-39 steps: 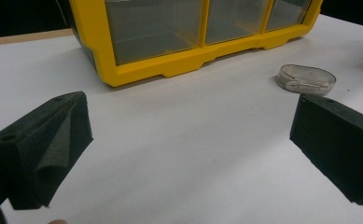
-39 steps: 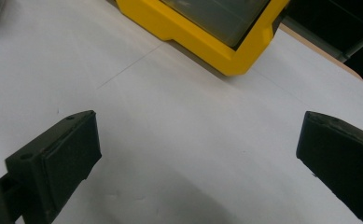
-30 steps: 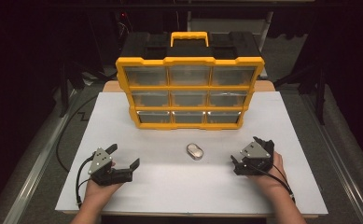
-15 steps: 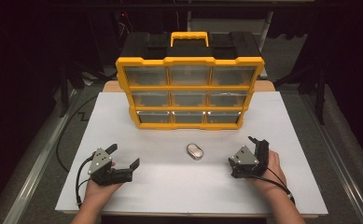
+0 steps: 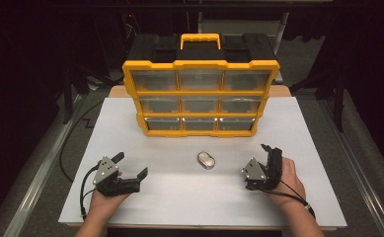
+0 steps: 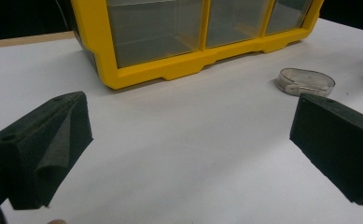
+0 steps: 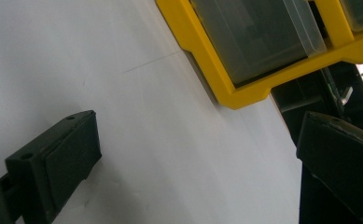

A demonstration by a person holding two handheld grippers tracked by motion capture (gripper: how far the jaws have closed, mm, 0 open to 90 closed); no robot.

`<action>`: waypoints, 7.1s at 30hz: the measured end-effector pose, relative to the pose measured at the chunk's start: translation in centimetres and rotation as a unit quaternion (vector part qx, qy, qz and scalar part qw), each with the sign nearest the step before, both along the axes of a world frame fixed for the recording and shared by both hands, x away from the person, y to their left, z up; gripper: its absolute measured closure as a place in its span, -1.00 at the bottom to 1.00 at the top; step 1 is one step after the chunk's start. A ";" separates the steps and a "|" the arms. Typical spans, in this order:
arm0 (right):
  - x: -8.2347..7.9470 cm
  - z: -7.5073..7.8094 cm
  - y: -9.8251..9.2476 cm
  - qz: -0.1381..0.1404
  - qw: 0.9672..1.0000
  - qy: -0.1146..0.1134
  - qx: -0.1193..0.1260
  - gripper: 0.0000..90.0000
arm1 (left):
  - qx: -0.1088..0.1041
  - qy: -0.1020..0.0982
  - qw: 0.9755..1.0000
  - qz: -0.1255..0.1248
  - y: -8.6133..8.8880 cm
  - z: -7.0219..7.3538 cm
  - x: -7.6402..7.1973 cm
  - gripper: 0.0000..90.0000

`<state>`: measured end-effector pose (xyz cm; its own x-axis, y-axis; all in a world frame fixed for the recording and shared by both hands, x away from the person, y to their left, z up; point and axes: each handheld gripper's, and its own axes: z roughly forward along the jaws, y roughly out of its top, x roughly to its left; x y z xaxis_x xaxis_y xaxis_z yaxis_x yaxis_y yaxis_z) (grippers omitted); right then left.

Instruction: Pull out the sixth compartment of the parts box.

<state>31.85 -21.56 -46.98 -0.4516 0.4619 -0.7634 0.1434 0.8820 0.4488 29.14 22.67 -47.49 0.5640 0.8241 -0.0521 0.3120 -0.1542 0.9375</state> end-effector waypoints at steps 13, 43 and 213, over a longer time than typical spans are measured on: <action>-0.3 -0.2 0.9 0.017 0.995 -0.024 -0.097 -1.00 | 0.002 0.000 1.000 -0.003 0.0 0.0 0.0 -1.00; -1.2 -0.8 2.8 0.030 0.974 -0.071 -0.215 -0.94 | -0.003 -0.007 1.000 -0.004 0.1 0.1 -0.1 -1.00; 7.2 10.2 6.9 -0.018 0.961 -0.166 -0.221 -0.17 | -0.008 -0.013 0.999 -0.044 -0.2 -0.1 -0.5 -1.00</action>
